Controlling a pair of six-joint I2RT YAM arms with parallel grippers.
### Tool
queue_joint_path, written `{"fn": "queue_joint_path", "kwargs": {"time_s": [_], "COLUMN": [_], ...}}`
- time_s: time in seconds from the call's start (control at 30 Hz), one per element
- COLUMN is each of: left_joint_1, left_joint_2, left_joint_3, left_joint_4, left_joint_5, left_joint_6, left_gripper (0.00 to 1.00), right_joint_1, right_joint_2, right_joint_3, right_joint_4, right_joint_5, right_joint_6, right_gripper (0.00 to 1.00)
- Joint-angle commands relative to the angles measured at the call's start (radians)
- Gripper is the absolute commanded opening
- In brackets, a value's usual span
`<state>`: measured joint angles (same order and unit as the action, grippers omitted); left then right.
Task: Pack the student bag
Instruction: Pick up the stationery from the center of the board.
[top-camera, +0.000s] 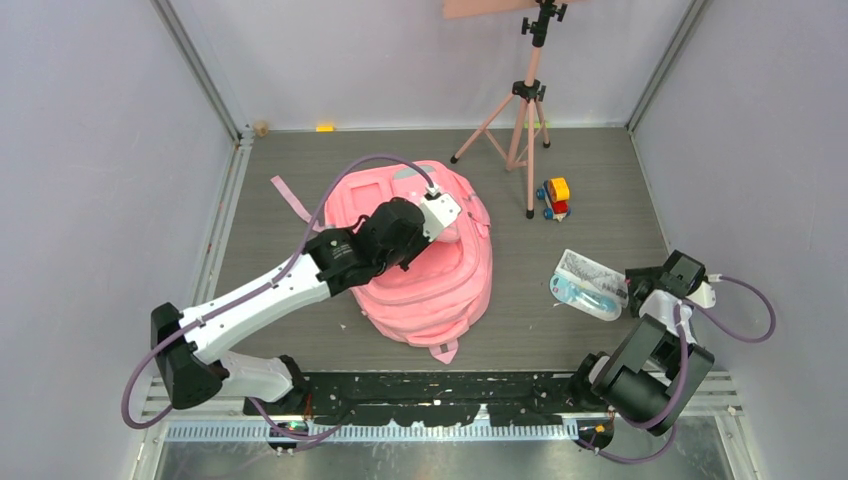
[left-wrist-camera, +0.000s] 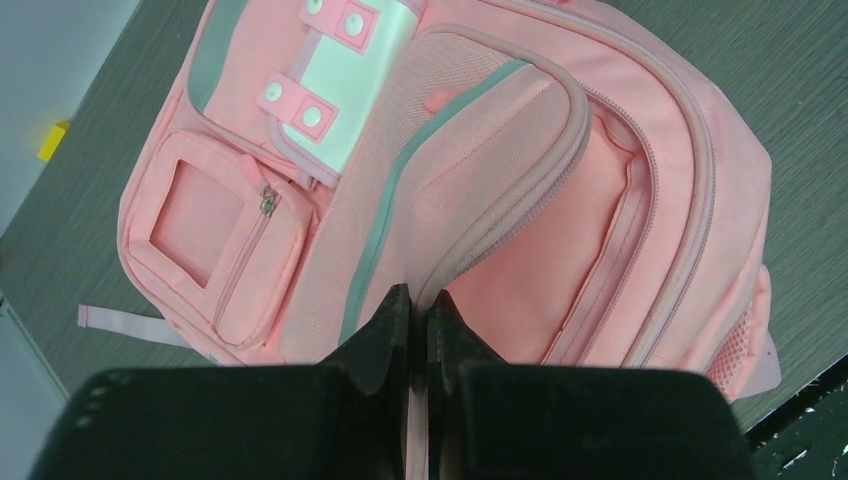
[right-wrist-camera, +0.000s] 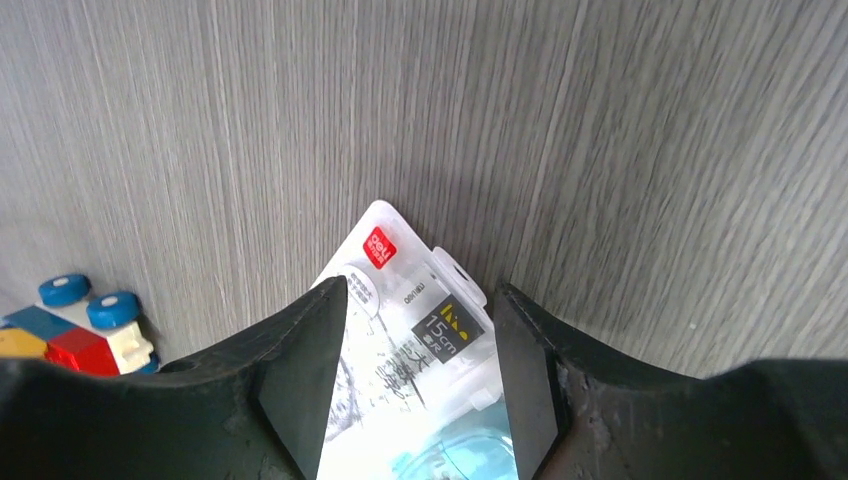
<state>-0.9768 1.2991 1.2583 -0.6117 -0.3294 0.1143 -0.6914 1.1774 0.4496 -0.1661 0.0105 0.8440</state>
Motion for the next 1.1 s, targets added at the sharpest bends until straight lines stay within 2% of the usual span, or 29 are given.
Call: {"fn": "queue_joint_path", "kwargs": {"time_s": [0.0,0.13,0.27,0.43,0.53,0.67,0.77,0.97,1.07], "left_joint_1": [0.013,0.022,0.028,0.039,0.044,0.045,0.044,0.045,0.045], "left_joint_2": [-0.076,-0.078,-0.081,-0.093,-0.102,-0.116,-0.109,-0.107,-0.127], "left_joint_3": [0.040,0.023,0.022,0.018,0.018,0.007,0.012,0.002,-0.020], "left_joint_4": [0.087,0.101,0.101,0.105,0.101,0.105,0.085,0.090,0.132], "left_joint_5": [0.002,0.014,0.016,0.019,0.044,0.133,0.219,0.322,0.348], "left_joint_6": [-0.018,-0.023,-0.024,-0.025,-0.023,-0.012,-0.019,-0.103,-0.153], "left_gripper": [0.00,0.00,0.00,0.00,0.00,0.00,0.00,0.55,0.75], "right_joint_1": [0.002,0.001,0.002,0.002,0.001,0.001,0.002,0.004,0.018], "right_joint_2": [-0.020,-0.038,0.016,0.084,0.079,0.007,-0.082,-0.155,-0.155], "right_joint_3": [-0.035,-0.050,-0.035,0.004,0.013,0.022,0.043,0.159,0.218], "right_joint_4": [-0.133,-0.128,-0.097,-0.077,-0.076,-0.085,-0.081,-0.091,-0.102], "right_joint_5": [-0.050,0.022,0.036,0.036,0.034,0.011,-0.072,-0.267,-0.376], "right_joint_6": [0.028,0.014,-0.002,-0.022,-0.049,-0.090,-0.140,-0.211,-0.213], "right_gripper": [0.63,0.60,0.49,0.26,0.04,0.01,0.01,0.01,0.01]}}
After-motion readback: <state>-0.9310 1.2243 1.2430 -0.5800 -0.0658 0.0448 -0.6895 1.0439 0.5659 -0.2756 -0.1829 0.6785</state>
